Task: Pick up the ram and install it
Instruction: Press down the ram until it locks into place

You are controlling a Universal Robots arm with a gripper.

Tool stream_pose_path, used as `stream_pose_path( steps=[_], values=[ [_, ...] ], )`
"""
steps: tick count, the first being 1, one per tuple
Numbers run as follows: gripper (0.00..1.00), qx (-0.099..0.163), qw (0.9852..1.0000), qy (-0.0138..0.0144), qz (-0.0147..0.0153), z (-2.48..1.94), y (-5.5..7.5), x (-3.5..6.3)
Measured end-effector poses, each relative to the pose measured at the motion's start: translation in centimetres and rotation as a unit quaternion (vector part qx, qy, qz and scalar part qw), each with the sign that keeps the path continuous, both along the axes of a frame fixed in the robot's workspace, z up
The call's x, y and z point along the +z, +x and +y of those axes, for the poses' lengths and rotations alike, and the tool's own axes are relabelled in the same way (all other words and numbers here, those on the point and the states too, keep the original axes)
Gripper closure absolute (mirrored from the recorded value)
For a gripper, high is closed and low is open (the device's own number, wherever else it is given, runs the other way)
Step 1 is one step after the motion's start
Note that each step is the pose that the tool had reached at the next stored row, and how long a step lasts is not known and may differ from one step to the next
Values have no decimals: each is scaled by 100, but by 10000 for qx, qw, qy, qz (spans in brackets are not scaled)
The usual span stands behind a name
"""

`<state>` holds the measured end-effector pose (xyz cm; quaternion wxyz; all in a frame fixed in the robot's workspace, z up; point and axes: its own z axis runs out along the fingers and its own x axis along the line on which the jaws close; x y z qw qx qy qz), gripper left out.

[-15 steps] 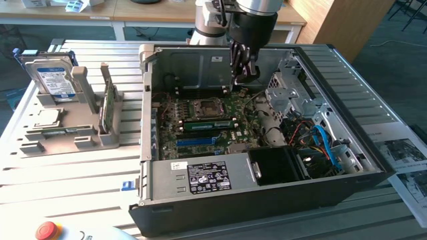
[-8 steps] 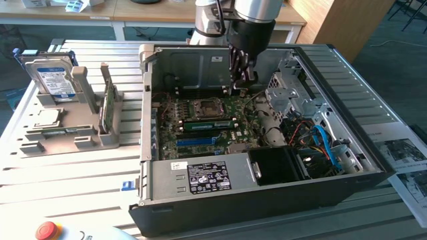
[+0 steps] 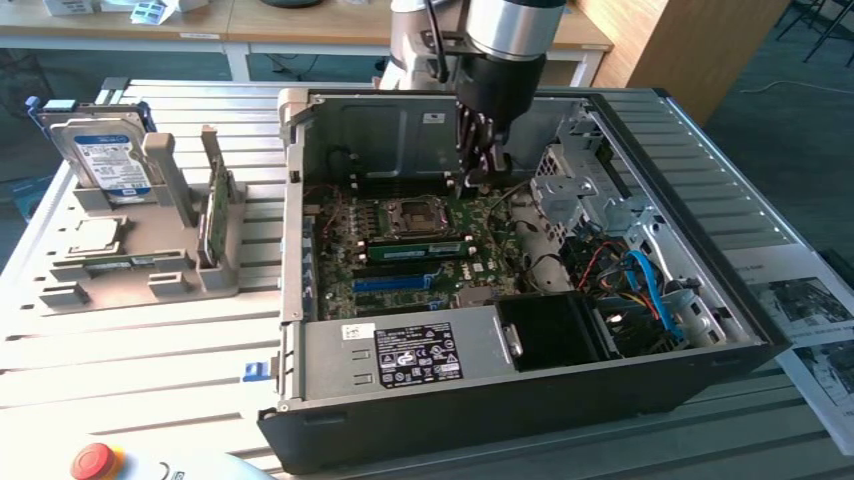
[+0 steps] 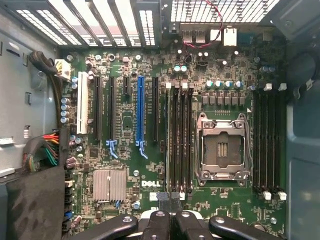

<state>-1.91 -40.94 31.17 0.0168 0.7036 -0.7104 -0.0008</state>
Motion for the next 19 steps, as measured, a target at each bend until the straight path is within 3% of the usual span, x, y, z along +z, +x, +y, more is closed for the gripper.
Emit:
stream_pose_path(
  steps=[19],
  values=[
    [90,0,10000,0,0,0,0,-251]
  ],
)
